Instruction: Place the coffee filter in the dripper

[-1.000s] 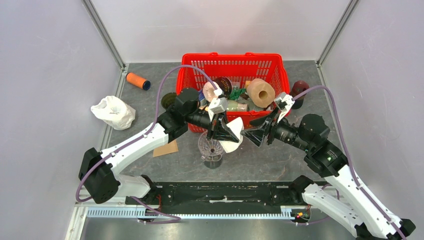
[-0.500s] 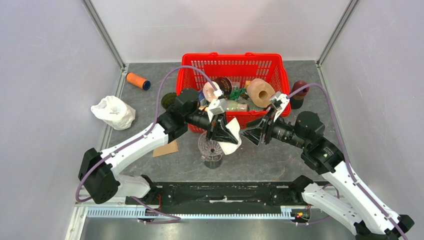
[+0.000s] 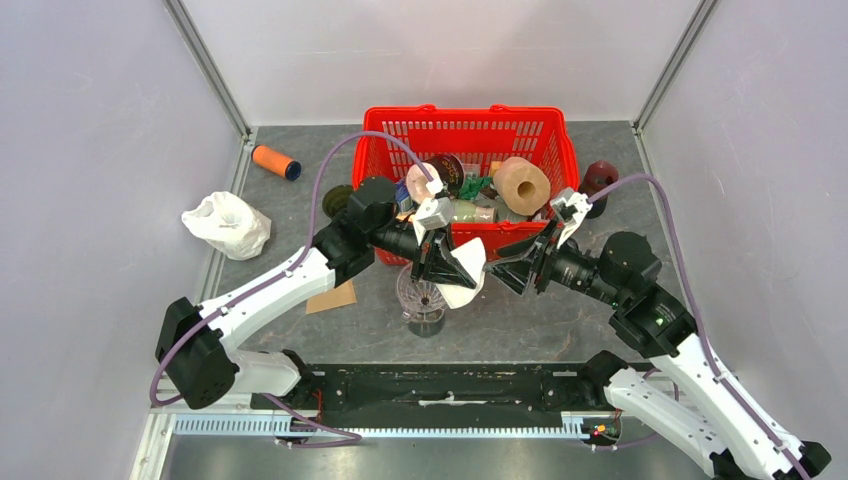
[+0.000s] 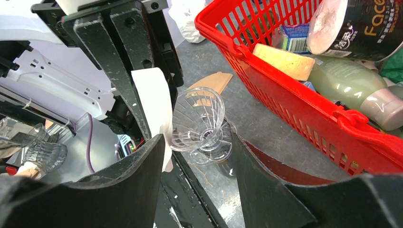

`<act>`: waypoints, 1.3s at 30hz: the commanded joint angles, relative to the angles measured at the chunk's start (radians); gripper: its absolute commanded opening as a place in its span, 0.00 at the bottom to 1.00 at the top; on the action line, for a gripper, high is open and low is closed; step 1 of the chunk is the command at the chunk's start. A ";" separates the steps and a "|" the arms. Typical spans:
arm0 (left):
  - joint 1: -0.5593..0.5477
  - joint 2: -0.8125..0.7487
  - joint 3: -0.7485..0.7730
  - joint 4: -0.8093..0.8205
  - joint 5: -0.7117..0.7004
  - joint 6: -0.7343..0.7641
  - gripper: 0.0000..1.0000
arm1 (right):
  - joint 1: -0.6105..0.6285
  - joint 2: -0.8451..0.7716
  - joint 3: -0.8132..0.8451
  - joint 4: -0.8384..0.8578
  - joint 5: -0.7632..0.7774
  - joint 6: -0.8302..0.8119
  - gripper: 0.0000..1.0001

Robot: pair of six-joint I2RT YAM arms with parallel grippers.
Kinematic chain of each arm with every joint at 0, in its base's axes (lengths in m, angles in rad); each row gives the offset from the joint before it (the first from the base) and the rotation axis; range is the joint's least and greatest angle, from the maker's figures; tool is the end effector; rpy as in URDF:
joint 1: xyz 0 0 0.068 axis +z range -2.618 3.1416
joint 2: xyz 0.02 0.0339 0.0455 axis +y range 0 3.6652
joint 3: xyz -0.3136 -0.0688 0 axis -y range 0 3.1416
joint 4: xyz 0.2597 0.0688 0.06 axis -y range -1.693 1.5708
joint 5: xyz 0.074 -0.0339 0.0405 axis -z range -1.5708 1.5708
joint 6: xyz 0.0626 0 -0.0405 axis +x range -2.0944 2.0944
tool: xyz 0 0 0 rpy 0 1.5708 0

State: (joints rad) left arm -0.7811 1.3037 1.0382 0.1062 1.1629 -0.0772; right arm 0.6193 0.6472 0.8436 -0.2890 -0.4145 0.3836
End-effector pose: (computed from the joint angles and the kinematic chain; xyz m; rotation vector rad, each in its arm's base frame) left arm 0.1734 -0.2528 0.3901 1.4560 1.2472 -1.5927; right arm 0.1023 0.1039 0.4000 -0.5374 1.6939 1.0865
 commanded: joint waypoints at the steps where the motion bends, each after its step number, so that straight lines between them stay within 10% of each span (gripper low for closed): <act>1: -0.001 -0.026 -0.004 0.029 0.028 0.022 0.02 | 0.000 -0.001 -0.031 0.064 -0.005 0.056 0.62; 39: -0.001 -0.031 -0.014 0.082 0.076 -0.005 0.02 | 0.001 0.061 -0.083 0.272 -0.235 0.125 0.57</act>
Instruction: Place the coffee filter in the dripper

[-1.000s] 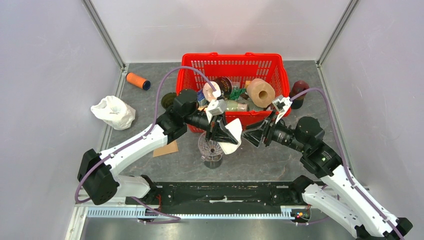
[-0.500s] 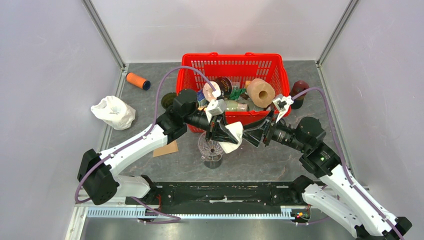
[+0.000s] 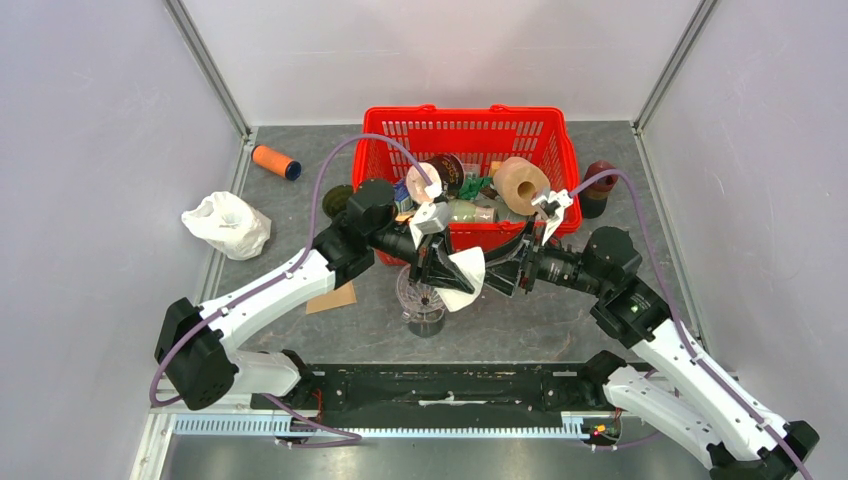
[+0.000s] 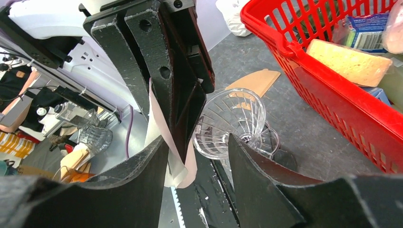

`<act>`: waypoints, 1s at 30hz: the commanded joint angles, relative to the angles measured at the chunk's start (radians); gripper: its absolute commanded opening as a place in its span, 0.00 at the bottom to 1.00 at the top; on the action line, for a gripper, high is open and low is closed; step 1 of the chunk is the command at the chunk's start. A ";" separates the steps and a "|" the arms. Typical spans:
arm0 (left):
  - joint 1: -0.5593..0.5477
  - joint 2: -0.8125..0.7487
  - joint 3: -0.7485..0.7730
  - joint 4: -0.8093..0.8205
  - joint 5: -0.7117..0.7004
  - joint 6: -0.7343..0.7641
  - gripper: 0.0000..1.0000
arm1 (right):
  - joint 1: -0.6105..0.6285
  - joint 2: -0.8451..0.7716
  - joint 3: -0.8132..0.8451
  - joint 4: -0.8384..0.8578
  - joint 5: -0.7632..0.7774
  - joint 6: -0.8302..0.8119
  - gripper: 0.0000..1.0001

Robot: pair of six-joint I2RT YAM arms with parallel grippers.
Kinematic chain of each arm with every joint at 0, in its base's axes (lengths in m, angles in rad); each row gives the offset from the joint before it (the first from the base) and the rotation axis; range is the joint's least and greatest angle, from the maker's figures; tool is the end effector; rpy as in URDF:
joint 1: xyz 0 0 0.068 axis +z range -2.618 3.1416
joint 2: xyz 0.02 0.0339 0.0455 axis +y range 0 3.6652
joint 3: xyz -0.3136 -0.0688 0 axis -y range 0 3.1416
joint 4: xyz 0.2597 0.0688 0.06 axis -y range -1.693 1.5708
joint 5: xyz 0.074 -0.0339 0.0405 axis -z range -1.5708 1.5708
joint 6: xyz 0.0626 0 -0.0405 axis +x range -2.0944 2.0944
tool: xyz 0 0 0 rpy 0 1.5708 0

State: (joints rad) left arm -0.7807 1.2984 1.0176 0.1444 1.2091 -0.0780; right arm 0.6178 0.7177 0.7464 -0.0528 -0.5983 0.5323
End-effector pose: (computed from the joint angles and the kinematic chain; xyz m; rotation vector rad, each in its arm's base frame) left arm 0.1698 -0.2506 0.3881 1.4877 1.1961 -1.6207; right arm 0.1160 0.1257 0.3841 -0.5820 1.6708 1.3379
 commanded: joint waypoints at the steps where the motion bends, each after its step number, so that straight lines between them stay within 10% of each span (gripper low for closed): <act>1: -0.002 -0.021 0.009 0.044 0.029 -0.007 0.02 | 0.001 -0.010 0.013 0.041 -0.054 -0.024 0.56; 13: -0.002 0.001 0.030 0.043 0.023 -0.022 0.02 | 0.001 0.032 0.019 0.103 -0.118 -0.004 0.47; 22: -0.002 -0.014 0.035 0.022 -0.060 -0.029 0.02 | 0.001 0.011 0.022 0.082 -0.045 -0.019 0.00; 30: -0.002 -0.019 0.048 0.006 -0.134 -0.062 0.36 | 0.002 -0.049 0.013 0.056 0.081 -0.049 0.00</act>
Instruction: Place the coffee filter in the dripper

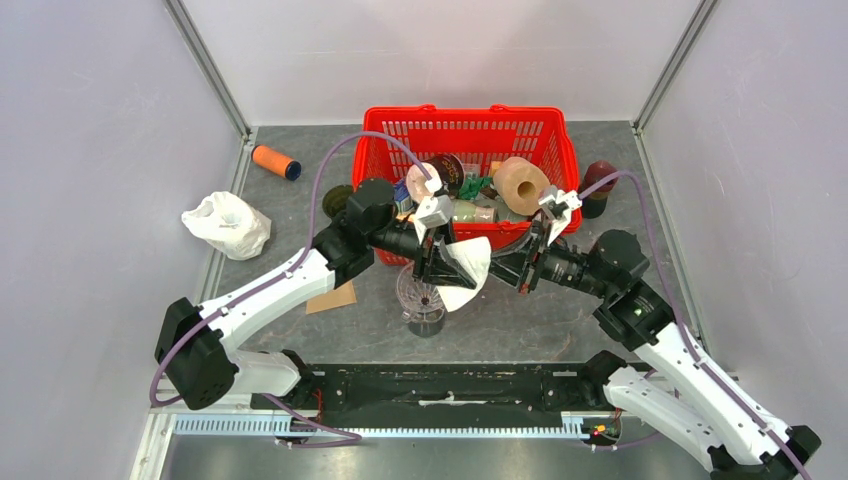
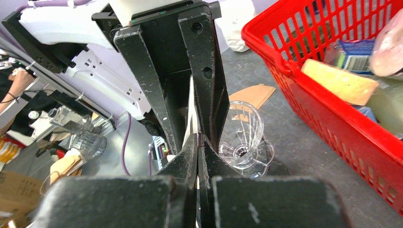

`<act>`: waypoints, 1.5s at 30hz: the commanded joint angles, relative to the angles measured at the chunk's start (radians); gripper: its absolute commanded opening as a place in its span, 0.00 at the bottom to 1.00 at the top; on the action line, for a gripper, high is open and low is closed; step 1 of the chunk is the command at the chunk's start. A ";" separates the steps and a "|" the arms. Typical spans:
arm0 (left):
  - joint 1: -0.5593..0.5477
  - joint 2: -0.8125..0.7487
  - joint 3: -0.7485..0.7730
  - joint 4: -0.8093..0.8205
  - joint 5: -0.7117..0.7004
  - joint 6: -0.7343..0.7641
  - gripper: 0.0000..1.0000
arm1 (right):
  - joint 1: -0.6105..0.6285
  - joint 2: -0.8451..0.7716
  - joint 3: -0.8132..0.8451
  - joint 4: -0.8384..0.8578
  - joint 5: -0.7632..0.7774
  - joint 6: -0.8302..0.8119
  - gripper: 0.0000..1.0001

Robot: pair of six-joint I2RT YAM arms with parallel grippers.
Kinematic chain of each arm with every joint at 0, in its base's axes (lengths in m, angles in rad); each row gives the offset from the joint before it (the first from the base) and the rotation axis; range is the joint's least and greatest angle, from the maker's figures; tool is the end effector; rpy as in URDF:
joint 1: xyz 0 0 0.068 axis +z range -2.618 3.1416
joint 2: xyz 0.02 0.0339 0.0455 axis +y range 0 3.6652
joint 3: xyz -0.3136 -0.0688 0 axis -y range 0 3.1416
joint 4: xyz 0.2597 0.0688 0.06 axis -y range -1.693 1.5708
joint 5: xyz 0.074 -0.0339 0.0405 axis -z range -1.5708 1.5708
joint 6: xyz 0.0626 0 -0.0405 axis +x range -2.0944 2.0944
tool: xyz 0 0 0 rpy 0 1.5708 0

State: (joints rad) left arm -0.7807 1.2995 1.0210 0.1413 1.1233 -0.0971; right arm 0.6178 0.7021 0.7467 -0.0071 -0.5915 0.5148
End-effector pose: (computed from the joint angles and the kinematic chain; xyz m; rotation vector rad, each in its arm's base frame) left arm 0.1750 -0.2528 0.3881 1.4197 1.2640 -1.5666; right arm 0.1128 0.1230 0.3923 -0.5967 1.5955 1.3222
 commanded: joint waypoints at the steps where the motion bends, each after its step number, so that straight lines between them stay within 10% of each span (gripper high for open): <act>1: -0.002 -0.023 0.047 0.008 -0.057 -0.048 0.42 | 0.002 -0.040 0.013 0.010 0.082 -0.029 0.00; 13: -0.002 -0.058 0.043 -0.013 -0.257 -0.094 0.82 | 0.002 -0.064 0.024 -0.072 0.204 0.004 0.00; 45: -0.083 -0.110 0.153 -0.180 -0.882 -0.088 0.89 | 0.002 0.151 0.376 -0.462 0.748 0.265 0.00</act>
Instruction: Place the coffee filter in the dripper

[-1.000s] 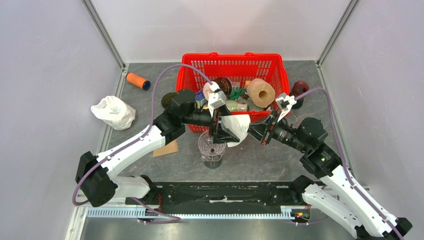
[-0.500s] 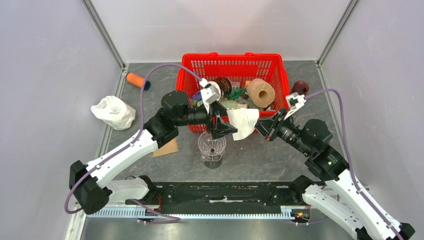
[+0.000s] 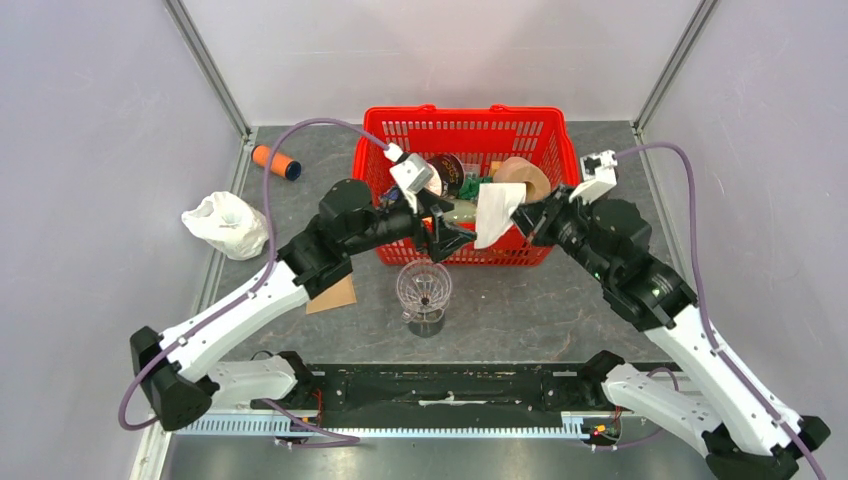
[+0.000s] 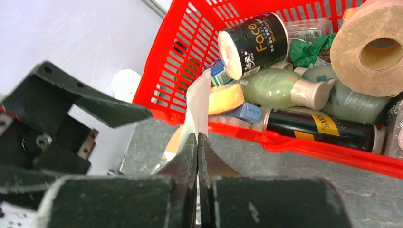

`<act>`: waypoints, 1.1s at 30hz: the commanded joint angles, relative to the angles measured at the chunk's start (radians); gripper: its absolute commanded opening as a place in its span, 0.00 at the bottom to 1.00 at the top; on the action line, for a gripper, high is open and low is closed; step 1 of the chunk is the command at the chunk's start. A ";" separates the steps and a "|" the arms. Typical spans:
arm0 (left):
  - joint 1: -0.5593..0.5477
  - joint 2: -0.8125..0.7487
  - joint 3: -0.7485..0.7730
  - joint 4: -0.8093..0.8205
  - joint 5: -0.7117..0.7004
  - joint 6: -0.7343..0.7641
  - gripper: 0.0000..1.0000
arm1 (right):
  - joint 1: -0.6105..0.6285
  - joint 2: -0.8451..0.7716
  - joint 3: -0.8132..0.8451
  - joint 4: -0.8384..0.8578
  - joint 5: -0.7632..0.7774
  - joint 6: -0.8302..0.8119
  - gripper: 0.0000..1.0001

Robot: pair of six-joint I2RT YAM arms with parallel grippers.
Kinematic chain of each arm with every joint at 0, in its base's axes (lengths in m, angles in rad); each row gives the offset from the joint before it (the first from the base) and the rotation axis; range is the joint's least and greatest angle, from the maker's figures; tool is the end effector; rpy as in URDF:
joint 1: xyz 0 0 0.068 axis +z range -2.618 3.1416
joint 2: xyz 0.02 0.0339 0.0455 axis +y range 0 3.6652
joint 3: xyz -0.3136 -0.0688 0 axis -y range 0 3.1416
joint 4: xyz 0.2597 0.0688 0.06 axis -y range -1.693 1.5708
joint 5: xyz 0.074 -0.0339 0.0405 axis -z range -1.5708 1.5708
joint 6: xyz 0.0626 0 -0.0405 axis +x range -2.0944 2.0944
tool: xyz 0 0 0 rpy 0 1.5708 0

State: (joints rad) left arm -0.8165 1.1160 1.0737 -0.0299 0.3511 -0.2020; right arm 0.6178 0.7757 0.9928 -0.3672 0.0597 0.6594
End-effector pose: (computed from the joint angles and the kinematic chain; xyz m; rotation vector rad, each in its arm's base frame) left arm 0.1738 -0.2164 0.4346 0.7935 1.5591 -1.0501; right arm 0.1422 0.0964 0.4272 0.0838 1.8024 0.8816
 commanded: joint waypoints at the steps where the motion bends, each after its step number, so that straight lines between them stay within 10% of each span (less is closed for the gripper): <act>1: -0.063 0.097 0.124 -0.010 -0.147 0.026 0.89 | 0.001 0.106 0.162 -0.133 0.101 0.136 0.00; 13: -0.198 0.226 0.240 0.003 -0.625 0.140 0.89 | 0.016 0.228 0.288 -0.200 0.112 0.149 0.00; 33: -0.236 0.286 0.258 0.036 -0.817 0.173 0.82 | 0.022 0.240 0.325 -0.198 0.058 0.050 0.00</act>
State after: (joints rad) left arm -1.0451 1.3796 1.2869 -0.0410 -0.4438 -0.0612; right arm 0.6331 1.0115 1.2621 -0.5884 0.1528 0.7666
